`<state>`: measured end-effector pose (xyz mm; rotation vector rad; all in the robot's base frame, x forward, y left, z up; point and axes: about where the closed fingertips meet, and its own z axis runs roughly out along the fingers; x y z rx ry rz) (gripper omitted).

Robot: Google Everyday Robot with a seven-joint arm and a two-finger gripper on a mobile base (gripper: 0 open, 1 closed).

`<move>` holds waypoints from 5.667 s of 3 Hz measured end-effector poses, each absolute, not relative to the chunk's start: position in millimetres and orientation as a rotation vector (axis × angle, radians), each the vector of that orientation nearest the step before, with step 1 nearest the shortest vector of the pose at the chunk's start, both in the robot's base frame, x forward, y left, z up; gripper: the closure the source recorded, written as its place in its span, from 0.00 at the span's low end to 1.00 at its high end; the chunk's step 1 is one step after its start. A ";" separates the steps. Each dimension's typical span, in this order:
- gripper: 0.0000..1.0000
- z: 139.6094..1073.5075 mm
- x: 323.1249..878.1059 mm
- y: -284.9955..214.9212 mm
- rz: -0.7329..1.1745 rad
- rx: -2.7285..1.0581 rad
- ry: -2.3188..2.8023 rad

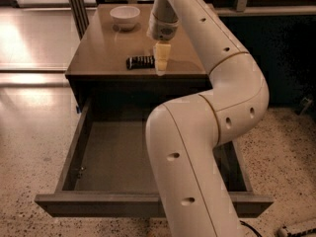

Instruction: Place rxbar chocolate into top drawer

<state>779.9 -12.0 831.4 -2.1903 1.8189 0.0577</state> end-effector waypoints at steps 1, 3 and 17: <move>0.00 818.4 780.2 -5.1 0.171 -2.157 1.763; 0.27 818.4 780.2 -5.1 0.170 -2.156 1.763; 1.00 950.4 640.7 4.3 0.229 -2.168 1.220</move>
Offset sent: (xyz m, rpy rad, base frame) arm -0.0075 0.0005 -0.0102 0.0672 0.0428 0.0276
